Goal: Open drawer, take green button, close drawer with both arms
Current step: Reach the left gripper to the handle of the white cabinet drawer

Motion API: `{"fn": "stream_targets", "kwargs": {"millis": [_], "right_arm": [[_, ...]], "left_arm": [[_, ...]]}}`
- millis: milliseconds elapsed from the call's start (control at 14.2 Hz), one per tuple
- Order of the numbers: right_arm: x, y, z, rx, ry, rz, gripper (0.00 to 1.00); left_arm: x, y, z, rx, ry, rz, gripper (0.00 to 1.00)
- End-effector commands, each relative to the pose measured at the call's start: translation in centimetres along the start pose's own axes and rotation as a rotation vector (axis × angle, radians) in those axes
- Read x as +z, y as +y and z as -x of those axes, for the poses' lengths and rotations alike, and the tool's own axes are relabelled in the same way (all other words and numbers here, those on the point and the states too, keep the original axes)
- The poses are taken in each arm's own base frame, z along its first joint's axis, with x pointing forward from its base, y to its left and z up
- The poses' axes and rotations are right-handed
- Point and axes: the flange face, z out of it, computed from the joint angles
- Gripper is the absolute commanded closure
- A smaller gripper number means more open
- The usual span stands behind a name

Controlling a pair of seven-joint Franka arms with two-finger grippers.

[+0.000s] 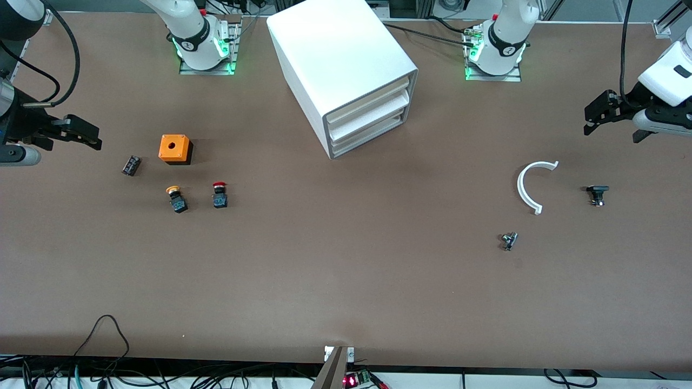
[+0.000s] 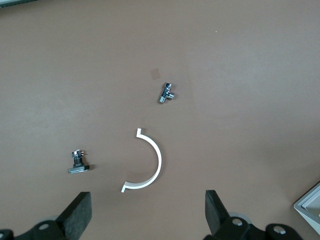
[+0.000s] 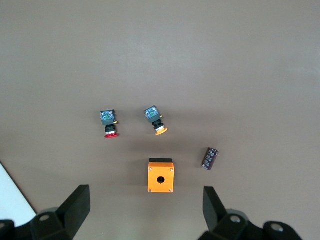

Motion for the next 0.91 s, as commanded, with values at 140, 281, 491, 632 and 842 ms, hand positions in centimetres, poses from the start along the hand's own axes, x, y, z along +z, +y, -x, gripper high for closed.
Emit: {"fn": "stream_targets", "kwargs": {"millis": [140, 281, 491, 632, 842], "right_arm": [[-0.6, 2.5, 0.7, 0.025, 0.005, -0.020, 0.00], [-0.5, 2.8, 0.8, 0.029, 0.013, -0.022, 0.00], [-0.5, 3.0, 1.1, 0.031, 0.011, -0.028, 0.00], [-0.5, 2.7, 1.1, 0.026, 0.011, -0.028, 0.00], [-0.6, 2.7, 1.1, 0.026, 0.006, -0.028, 0.00]], "left_arm": [[-0.8, 0.0, -0.9, -0.015, -0.010, -0.003, 0.00], [-0.2, -0.2, -1.2, -0.013, -0.017, 0.001, 0.00], [2.9, 1.0, -3.0, 0.016, -0.099, 0.010, 0.00], [4.8, 2.6, -3.7, 0.044, -0.136, 0.023, 0.00], [11.8, 6.0, -5.6, 0.097, -0.253, 0.088, 0.00]]}}
